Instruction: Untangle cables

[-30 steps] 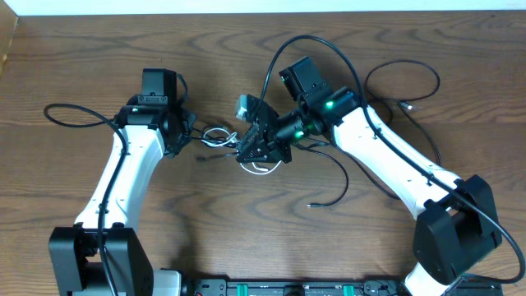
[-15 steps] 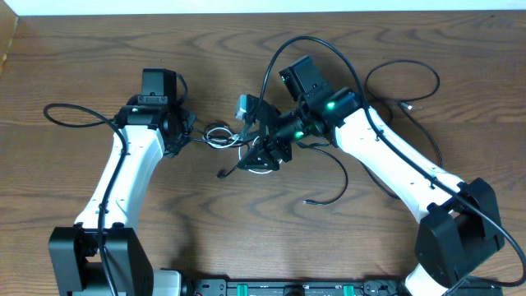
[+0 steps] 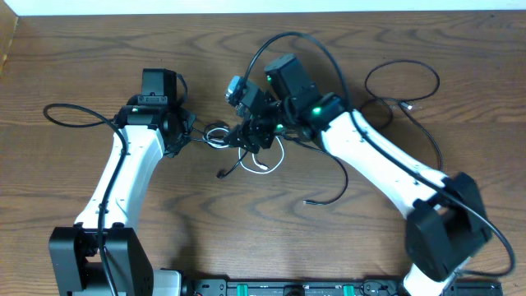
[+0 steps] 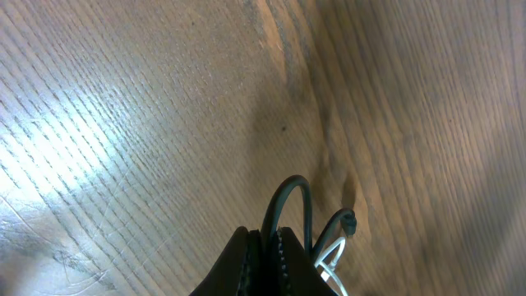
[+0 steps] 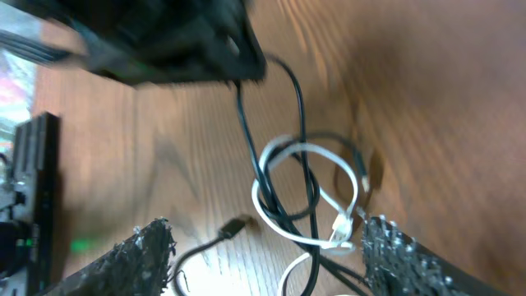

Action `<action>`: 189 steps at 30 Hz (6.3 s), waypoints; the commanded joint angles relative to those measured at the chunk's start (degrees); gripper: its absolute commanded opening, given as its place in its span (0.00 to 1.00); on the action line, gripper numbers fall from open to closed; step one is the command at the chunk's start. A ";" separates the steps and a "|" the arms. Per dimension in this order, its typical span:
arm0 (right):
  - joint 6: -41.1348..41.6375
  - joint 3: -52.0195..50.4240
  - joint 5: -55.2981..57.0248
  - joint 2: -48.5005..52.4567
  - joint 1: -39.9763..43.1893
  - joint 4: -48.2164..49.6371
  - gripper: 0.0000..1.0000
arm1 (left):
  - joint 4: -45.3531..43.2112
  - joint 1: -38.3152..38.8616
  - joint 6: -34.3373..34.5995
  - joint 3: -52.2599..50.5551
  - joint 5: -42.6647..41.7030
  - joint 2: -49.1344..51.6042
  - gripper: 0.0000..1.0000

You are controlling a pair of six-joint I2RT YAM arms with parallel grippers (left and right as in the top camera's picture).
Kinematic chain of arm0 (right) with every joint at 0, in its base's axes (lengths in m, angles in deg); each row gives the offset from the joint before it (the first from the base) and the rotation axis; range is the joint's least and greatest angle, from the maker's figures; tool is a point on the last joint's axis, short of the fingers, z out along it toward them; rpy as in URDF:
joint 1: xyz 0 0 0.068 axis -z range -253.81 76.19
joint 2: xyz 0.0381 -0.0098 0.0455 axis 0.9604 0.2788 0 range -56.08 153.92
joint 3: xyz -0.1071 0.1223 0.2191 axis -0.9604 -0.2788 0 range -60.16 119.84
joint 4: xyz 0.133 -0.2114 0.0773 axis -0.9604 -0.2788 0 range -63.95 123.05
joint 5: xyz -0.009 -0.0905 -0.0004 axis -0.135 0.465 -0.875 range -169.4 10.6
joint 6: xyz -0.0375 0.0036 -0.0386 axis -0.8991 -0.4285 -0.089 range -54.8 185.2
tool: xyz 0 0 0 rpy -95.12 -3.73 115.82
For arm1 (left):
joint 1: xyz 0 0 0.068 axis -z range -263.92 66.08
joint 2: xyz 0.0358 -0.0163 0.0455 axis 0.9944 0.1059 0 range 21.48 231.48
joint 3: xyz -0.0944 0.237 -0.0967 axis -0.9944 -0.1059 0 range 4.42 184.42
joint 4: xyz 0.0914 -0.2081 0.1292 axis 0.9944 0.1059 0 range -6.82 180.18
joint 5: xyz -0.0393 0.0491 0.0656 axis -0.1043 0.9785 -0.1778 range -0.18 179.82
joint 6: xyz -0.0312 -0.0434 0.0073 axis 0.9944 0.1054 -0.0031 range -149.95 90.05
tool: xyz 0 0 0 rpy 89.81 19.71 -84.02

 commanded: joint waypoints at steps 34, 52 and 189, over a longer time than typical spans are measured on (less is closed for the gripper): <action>-11.34 0.72 14.84 11.72 -9.46 1.66 0.35 | 0.13 -0.28 0.57 -0.39 1.33 0.11 0.08; -11.08 0.72 18.95 14.91 -9.53 5.51 0.08 | 0.13 -0.28 0.57 -0.39 1.33 0.11 0.08; 19.08 0.79 -31.01 -4.39 20.11 -4.81 0.01 | -11.15 -1.16 -86.58 -6.58 -52.68 8.11 0.97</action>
